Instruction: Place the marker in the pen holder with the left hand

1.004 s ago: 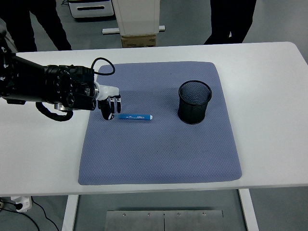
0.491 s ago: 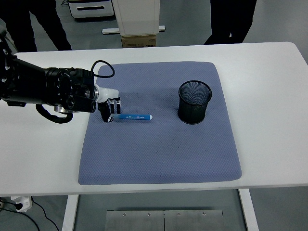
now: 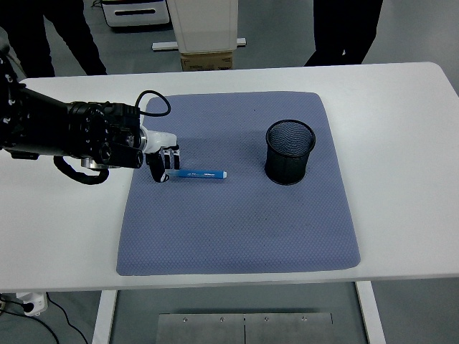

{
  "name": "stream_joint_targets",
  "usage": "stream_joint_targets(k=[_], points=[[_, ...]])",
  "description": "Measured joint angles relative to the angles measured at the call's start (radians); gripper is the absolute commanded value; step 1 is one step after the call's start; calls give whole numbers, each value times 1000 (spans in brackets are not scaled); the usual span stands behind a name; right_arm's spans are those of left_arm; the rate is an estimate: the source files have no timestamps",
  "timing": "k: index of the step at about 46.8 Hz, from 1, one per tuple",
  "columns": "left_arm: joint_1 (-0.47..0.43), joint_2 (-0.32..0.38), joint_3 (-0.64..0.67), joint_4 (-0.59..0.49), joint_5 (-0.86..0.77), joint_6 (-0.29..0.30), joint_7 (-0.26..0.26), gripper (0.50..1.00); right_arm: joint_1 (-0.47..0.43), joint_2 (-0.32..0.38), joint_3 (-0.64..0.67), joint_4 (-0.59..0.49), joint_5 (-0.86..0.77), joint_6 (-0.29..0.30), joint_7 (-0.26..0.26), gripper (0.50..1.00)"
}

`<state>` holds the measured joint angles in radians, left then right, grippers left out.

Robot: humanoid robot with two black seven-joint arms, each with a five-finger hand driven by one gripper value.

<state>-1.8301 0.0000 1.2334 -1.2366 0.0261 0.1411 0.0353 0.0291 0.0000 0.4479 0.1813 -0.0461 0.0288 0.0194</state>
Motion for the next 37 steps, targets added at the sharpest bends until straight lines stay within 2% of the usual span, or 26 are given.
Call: stream_joint_targets(k=[9,22,31,37], points=[[-1,0,11,0,0,0,-1,563,0,0,0,0,0,0,0,1000],[-2,0,17,0,0,-1,-2,563,0,0,0,0,0,-1,0,1000],[-2,0,17,0,4,-3,-2,584,0,0,0,0,0,0,0,1000],[-2,0,16,-1,5,-4,-2,619,0,0,0,0,0,0,0,1000]])
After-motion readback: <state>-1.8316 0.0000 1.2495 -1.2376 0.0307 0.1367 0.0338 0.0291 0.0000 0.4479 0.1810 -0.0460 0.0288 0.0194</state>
